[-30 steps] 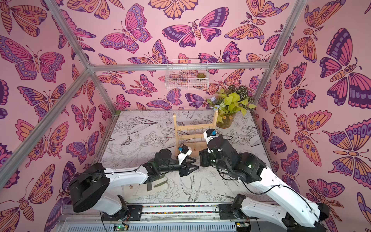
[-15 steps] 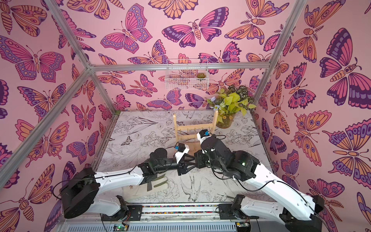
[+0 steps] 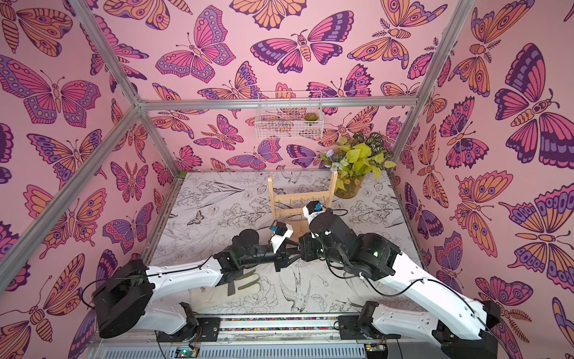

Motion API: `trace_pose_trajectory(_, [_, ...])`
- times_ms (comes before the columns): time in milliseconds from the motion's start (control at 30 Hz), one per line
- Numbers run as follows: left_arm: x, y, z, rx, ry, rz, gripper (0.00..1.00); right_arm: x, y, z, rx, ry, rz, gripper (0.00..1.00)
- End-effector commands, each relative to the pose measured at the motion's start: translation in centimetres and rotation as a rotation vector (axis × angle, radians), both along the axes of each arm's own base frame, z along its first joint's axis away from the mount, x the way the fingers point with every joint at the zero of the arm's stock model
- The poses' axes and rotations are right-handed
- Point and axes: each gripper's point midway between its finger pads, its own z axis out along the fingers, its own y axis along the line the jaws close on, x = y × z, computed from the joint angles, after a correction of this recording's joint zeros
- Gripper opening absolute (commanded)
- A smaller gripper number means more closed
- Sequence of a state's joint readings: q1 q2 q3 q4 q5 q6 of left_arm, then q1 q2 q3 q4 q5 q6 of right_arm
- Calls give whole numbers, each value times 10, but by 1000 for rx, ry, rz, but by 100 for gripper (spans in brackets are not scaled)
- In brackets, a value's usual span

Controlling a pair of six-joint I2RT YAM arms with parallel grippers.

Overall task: Hang the necklace on the jewelry display stand
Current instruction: Adjust the necklace.

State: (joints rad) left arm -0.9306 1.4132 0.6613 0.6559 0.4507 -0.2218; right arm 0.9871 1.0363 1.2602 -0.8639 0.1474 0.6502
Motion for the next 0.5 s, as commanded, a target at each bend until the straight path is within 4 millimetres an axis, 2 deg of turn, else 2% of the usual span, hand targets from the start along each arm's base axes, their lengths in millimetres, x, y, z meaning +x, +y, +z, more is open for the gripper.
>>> trace_pose_trajectory(0, [0,5,3,0,-13,26,37,2,-2,10,3,-28,-12,0])
trace_pose_trajectory(67, [1,7,3,3,-18,38,37,2,-1,9,0,-24,-10,0])
trace_pose_trajectory(233, [-2,6,6,-5,-22,16,29,2,-1,8,-2,-26,-12,0])
trace_pose_trajectory(467, [-2,3,4,-1,-15,7,28,1,2,8,10,-21,-2,0])
